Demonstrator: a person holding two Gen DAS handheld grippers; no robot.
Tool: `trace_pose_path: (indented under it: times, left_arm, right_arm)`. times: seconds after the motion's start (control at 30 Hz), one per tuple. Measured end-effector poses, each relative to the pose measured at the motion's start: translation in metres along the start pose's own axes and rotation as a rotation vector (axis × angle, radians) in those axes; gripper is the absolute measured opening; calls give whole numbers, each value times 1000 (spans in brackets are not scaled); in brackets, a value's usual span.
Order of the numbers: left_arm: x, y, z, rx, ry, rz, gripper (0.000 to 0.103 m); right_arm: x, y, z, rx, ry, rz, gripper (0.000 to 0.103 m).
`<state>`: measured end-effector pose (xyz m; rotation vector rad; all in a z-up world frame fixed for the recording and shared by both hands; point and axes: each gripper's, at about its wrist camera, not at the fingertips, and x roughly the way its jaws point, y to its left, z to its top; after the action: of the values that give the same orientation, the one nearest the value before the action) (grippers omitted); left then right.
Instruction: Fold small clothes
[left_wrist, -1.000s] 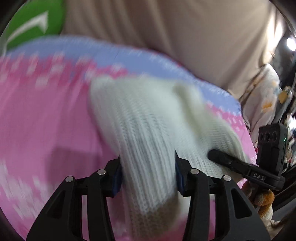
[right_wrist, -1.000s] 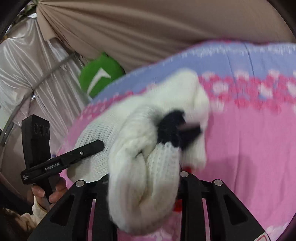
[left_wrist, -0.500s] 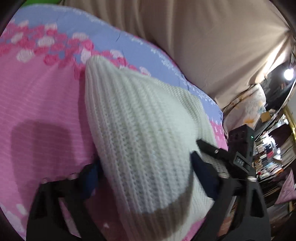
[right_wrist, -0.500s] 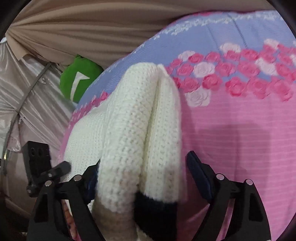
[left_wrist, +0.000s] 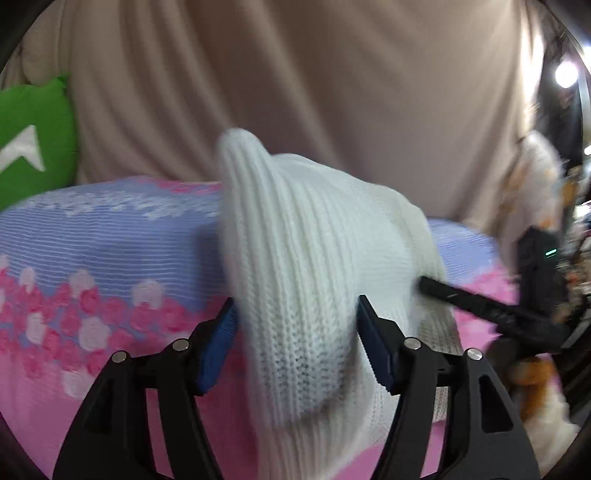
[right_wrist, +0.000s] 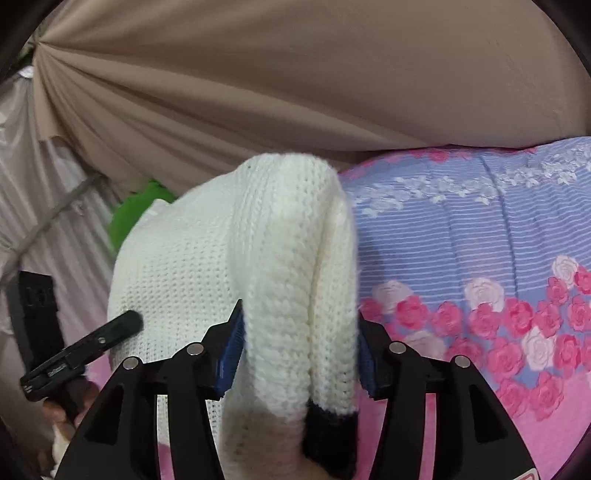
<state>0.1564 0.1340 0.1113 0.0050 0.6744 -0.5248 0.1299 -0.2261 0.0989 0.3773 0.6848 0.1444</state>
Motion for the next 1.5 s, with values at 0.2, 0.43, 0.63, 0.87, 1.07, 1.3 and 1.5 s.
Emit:
trace_pose_path:
  times: [0.2,0.43,0.63,0.87,1.07,1.3,1.5]
  left_arm:
    - [-37,5,-24,-31,-26,30,60]
    - [-13,-21,-45,30,69,168,61]
    - [6,-11,-68,-37,130,178,63]
    - [4,-23,-74,-41,123,257,64]
    - [-4,-32,-80,-56,115,291,63]
    - [-5,-30,-82,-86,111,290,68]
    - [-9,-21,-83,-120,96,270,70]
  right_arm:
    - [-60,13,-20,-25,-66,130,40]
    - [-15,35,-60,-284,51,-81,0]
    - [-4,14,-40,-221,86,-69,0]
    - [-15,30,-40,-238,39,-101,0]
    - [-63,47,-58,-274,-12,-59,0]
    - [-19,16,-4,-111,20,13,65]
    - [36,35,22,-126,155,98,20]
